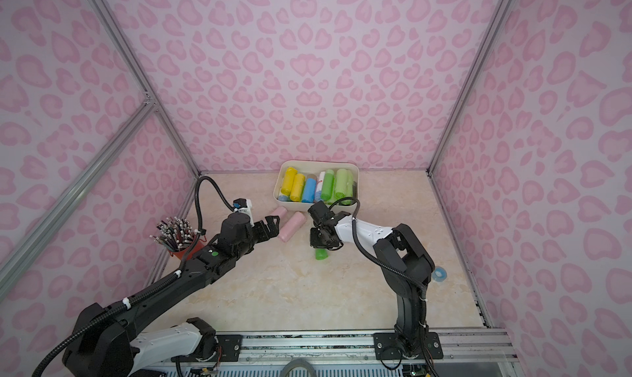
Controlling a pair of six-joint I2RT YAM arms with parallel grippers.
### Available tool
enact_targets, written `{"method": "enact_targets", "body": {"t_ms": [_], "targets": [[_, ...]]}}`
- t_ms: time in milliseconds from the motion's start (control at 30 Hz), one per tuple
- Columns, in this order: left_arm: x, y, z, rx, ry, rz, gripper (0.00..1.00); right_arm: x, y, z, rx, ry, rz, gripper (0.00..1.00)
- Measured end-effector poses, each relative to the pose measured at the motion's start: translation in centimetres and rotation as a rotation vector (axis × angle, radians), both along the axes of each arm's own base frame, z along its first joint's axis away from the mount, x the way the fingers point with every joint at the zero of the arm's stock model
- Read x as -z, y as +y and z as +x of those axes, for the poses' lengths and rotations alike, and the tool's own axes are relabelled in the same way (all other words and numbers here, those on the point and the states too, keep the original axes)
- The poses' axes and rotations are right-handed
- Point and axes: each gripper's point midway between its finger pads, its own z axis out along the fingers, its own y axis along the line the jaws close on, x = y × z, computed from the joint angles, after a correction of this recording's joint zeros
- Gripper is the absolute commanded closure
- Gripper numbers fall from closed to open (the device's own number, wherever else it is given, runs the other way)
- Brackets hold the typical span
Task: Put the roll of trash bags into the storage box
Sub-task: Pick up the roll of trash bags from the center of the board, then place the roll of trash bags in the storage box.
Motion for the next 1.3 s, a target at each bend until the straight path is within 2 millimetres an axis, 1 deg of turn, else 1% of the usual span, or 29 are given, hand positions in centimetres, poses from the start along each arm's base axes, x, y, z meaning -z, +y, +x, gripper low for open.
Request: {"method": "enact_targets", "body": {"t_ms": [67, 267, 367, 433, 500, 767, 900, 1133, 1300], "targets": [[0.1, -0.1, 0.2, 0.004, 0.0, -0.006, 0.0, -0.3, 0.0, 0.1, 0.005, 0.004, 0.015, 0.84], [0.9, -0.3, 0.3, 0.011, 0.025, -0.017, 0.0, -1.9, 0.0, 0.5, 0.023, -0.001, 0.063, 0.84], [0.9, -0.2, 0.3, 0.011, 0.027, -0.019, 0.0, -3.2, 0.2, 0.5, 0.022, -0.019, 0.089, 0.84], [0.9, -0.1, 0.4, 0.007, 0.026, -0.019, 0.0, -4.1, 0.4, 0.7, 0.021, -0.029, 0.109, 0.81], [1.0, 0.0, 0.5, 0.005, 0.025, -0.021, 0.0, -4.9, 0.7, 1.4, 0.027, -0.045, 0.127, 0.8], [1.3, 0.1, 0.6, 0.004, 0.025, -0.017, 0.0, -9.0, 0.7, 6.9, 0.082, -0.135, 0.202, 0.81], [1.8, 0.2, 0.4, 0.003, 0.034, -0.011, 0.0, -10.3, 0.9, 10.4, 0.099, -0.177, 0.233, 0.82], [1.1, 0.4, 0.2, 0.005, 0.012, -0.016, 0.0, -10.7, 0.2, 16.2, 0.158, -0.228, 0.239, 0.82], [1.1, 0.4, 0.0, 0.017, 0.012, -0.015, 0.0, -10.2, 1.0, 19.3, 0.162, -0.239, 0.261, 0.81]]}}
